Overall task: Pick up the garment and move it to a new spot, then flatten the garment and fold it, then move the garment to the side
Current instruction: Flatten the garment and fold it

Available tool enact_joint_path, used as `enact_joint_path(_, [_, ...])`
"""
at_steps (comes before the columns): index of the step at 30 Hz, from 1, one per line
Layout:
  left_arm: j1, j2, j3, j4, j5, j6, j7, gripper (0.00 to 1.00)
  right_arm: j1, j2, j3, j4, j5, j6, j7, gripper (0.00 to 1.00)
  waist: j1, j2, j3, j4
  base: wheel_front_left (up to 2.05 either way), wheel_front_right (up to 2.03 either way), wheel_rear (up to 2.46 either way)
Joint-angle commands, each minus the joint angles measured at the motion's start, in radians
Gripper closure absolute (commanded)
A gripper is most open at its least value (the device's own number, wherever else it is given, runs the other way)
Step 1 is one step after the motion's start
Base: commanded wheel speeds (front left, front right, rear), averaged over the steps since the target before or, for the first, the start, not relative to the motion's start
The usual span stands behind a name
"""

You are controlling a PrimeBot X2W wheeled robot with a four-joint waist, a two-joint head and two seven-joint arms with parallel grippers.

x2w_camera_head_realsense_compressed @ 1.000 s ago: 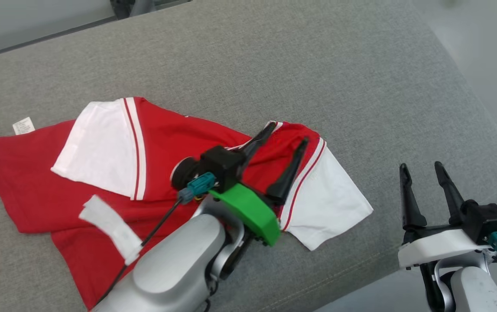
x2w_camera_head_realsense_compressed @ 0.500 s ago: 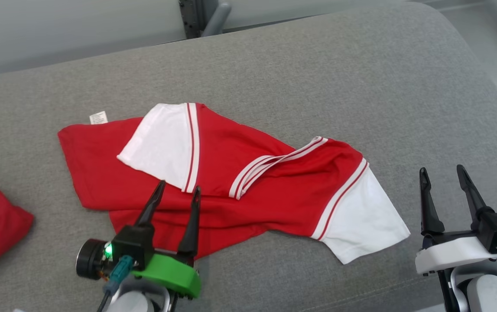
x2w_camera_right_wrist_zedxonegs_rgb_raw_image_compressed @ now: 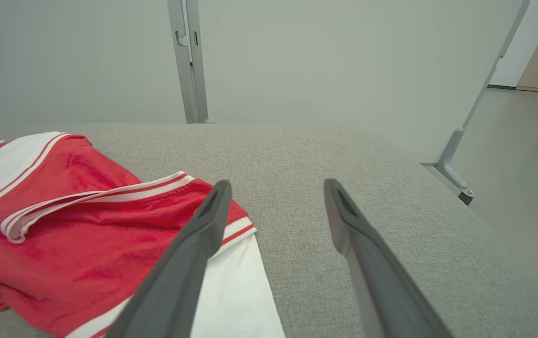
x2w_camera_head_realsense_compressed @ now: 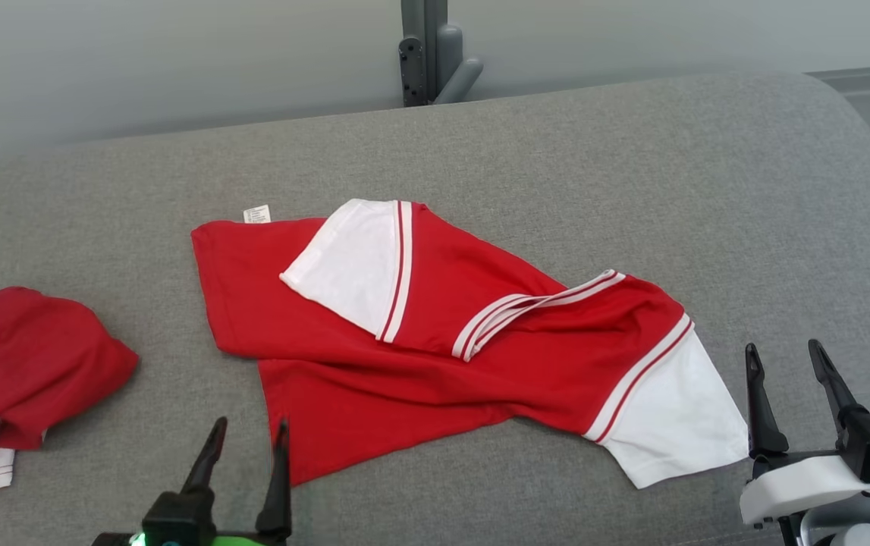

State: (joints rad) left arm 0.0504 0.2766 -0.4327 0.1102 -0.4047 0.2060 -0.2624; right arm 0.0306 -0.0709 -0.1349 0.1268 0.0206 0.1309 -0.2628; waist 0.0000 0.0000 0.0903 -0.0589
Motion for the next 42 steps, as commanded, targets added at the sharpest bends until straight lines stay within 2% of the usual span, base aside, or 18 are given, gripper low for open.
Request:
enact_joint_path(1, [0.022,-0.005,0.037,0.001,0.013,-0.017,-0.003,0.00,0.016,-0.002,-0.001,0.008,-0.009,0.000,-0.004,0.00,0.0000,0.0000,-0.023,0.021,0.00,0.00,0.00])
enact_joint_path(6, [0.067,-0.032,0.147,0.010,0.041,-0.084,-0.003,0.00,0.026,-0.002,0.007,0.035,-0.015,0.000,-0.004,0.00,0.0000,0.0000,-0.034,0.034,0.00,0.00,0.00])
enact_joint_path(11, [0.074,-0.066,0.213,0.034,0.080,-0.159,-0.003,0.00,0.027,0.004,0.026,0.050,-0.012,0.000,-0.004,0.00,0.0000,0.0000,-0.040,0.040,0.00,0.00,0.00])
enact_joint_path(21, [0.078,-0.124,0.299,0.072,0.142,-0.231,-0.003,0.00,0.028,0.011,0.056,0.062,-0.007,0.000,-0.004,0.00,0.0000,0.0000,-0.053,0.026,0.00,0.00,0.00])
enact_joint_path(25, [0.081,-0.135,0.333,0.074,0.159,-0.243,-0.003,0.00,0.018,0.002,0.068,0.037,-0.005,0.000,-0.004,0.00,0.0000,0.0000,-0.055,0.014,0.00,0.00,0.00])
enact_joint_path(28, [0.079,-0.137,0.332,0.095,0.157,-0.249,-0.001,0.00,0.007,-0.029,0.086,0.059,-0.015,0.000,-0.003,0.00,0.0000,0.0000,-0.049,0.003,0.00,0.00,0.00])
enact_joint_path(30, [0.060,-0.133,0.323,0.109,0.147,-0.257,0.037,0.00,-0.009,-0.050,0.086,0.074,-0.022,0.000,0.034,0.00,0.0000,0.0000,-0.045,-0.001,0.00,0.00,0.00])
enact_joint_path(33, [0.033,-0.132,0.308,0.110,0.127,-0.267,0.134,0.00,-0.014,-0.079,0.089,0.080,-0.021,-0.001,0.163,0.00,0.0000,0.0000,-0.036,-0.005,0.00,0.00,0.00])
enact_joint_path(38, [0.014,-0.138,0.287,0.069,0.093,-0.259,0.316,0.00,0.000,-0.088,0.100,0.045,0.012,-0.001,0.379,0.00,0.0000,0.0000,-0.004,-0.018,0.00,0.00,0.00])
enact_joint_path(42, [0.024,-0.149,0.263,0.015,0.050,-0.260,0.465,0.00,0.020,-0.102,0.115,0.030,0.030,-0.001,0.496,0.00,0.0000,0.0000,0.026,-0.024,0.00,0.00,0.00])
